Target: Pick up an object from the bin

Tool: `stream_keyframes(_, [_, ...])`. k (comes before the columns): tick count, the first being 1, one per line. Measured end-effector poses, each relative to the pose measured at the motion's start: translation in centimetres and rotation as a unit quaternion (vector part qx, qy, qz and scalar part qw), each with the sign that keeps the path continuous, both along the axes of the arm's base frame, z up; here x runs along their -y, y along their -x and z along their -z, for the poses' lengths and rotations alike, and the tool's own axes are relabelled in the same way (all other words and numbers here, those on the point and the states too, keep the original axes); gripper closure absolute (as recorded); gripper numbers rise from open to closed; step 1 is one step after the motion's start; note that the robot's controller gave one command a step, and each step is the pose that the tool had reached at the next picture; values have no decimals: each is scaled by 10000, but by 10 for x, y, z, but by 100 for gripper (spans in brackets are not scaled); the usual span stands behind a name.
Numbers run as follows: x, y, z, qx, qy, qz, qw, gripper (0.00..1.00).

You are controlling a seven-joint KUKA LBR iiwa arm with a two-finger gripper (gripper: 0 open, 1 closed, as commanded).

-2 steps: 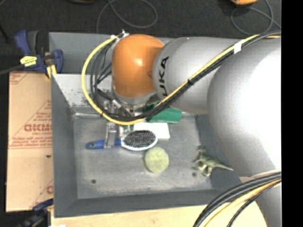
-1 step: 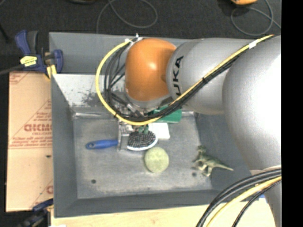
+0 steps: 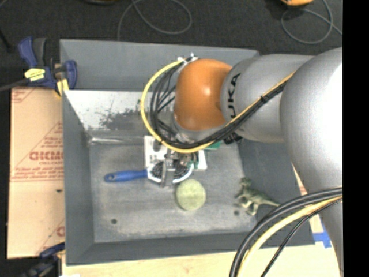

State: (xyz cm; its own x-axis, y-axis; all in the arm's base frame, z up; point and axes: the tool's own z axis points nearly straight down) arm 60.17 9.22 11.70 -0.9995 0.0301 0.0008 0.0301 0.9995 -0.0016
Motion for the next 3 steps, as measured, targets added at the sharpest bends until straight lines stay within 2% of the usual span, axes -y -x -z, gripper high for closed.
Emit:
stream_keyframes(1, [7,-25,29,22,-14,-801,9968,0])
stream_keyframes(2, [7,-18,42,27,-49,241,9997,100])
stream_keyframes(3, [7,-18,42,27,-49,243,9997,100])
